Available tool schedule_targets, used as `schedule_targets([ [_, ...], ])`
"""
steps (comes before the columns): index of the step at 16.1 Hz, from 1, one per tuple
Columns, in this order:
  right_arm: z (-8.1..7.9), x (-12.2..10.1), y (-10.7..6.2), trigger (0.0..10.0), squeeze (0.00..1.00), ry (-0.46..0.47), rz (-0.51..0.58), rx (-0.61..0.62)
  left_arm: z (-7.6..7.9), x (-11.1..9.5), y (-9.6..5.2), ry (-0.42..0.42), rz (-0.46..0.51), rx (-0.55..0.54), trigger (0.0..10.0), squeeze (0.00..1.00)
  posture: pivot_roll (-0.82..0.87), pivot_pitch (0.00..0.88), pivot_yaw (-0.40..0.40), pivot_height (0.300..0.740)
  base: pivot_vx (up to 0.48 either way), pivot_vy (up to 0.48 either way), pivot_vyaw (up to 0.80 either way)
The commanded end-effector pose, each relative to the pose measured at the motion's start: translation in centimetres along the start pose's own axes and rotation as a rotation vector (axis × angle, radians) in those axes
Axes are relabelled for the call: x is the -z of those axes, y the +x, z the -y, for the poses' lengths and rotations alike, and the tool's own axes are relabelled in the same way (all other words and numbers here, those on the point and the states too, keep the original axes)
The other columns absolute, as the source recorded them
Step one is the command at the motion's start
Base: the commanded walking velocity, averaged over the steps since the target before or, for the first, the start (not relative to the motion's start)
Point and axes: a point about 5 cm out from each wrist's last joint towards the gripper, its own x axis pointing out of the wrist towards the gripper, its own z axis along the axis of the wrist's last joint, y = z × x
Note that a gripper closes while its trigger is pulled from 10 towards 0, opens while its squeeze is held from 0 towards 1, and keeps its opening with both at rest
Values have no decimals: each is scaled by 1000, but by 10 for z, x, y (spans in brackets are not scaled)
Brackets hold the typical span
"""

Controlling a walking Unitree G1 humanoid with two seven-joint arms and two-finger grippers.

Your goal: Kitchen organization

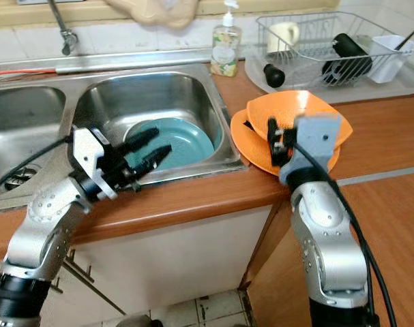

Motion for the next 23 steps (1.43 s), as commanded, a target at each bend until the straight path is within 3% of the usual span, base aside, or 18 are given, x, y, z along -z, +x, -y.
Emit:
schedule_targets([
  [1,-1,5,1,10000,0,-19,-37,0,6,-5,1,-7,4,32,10000,0,-26,0,39,740,0,0,0],
  [8,-2,19,3,10000,0,-46,-141,8,24,-5,-4,-61,-62,109,10000,0,-17,0,37,740,0,0,0],
  [13,6,18,4,10000,0,-51,-148,65,26,-7,-3,-64,-63,111,10000,0,-17,0,35,740,0,0,0],
  [23,12,13,1,10000,0,-65,-175,59,26,-8,1,-57,-61,114,10000,0,-35,0,37,740,0,0,0],
])
